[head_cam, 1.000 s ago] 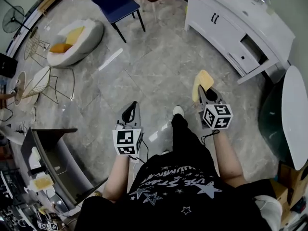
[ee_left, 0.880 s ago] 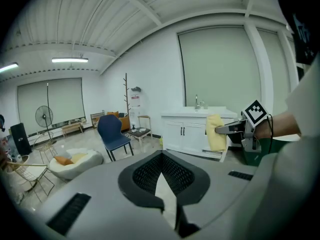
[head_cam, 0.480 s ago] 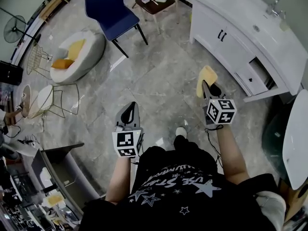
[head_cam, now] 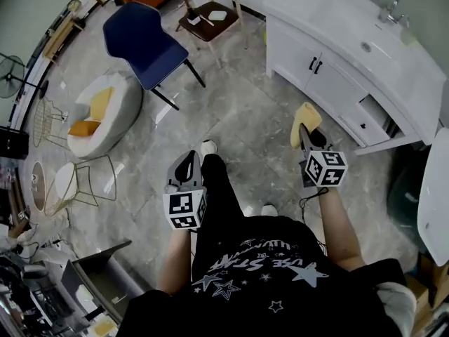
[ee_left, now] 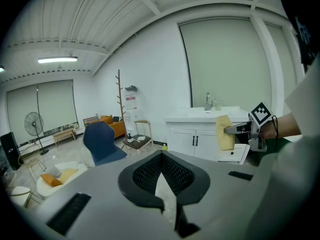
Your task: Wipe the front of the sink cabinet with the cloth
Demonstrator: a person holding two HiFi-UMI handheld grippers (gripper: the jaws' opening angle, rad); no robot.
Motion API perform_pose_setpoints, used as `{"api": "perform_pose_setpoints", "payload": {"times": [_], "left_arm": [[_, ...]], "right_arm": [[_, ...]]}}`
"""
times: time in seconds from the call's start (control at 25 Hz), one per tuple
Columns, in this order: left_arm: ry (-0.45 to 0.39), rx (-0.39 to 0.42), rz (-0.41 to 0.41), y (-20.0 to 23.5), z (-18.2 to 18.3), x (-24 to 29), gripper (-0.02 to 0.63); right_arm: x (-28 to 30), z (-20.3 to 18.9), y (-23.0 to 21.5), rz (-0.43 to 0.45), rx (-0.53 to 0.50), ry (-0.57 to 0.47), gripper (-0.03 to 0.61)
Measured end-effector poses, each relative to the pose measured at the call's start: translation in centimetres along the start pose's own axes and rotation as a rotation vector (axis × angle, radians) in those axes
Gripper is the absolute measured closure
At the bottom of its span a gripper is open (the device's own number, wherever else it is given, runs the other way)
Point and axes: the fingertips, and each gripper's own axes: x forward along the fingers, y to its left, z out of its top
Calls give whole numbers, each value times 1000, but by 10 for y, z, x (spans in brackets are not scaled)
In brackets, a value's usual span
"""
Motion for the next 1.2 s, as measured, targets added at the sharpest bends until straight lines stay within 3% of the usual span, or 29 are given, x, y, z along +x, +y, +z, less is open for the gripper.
{"api": "perform_pose_setpoints", "payload": {"times": [0.24,0.4,0.52,0.64,0.88,1.0,1.2], "left_arm": [[-28,65,-190,39,38,141,598],[-33,179,-402,55,70,270,598],[-61,267,-602,53,114,350,598],[-74,324,-722,54,141,406,598],[-53,369,-875,29,146,478,598],[-39,356,-893,19,139,497,598],[30,355,-898,14,112,512,598]], "right_arm": [[67,24,-41,-197,35,-35,517],[115,37,-66,-402,87,-30,517],[132,52,-66,-557,167,-28,517],[156,75,-60,-642,228,-59,517],[176,74,-54,-802,293,-71,517],[181,68,-54,-822,348,-131,517],[183,41,-67,-858,387,-117,517]]}}
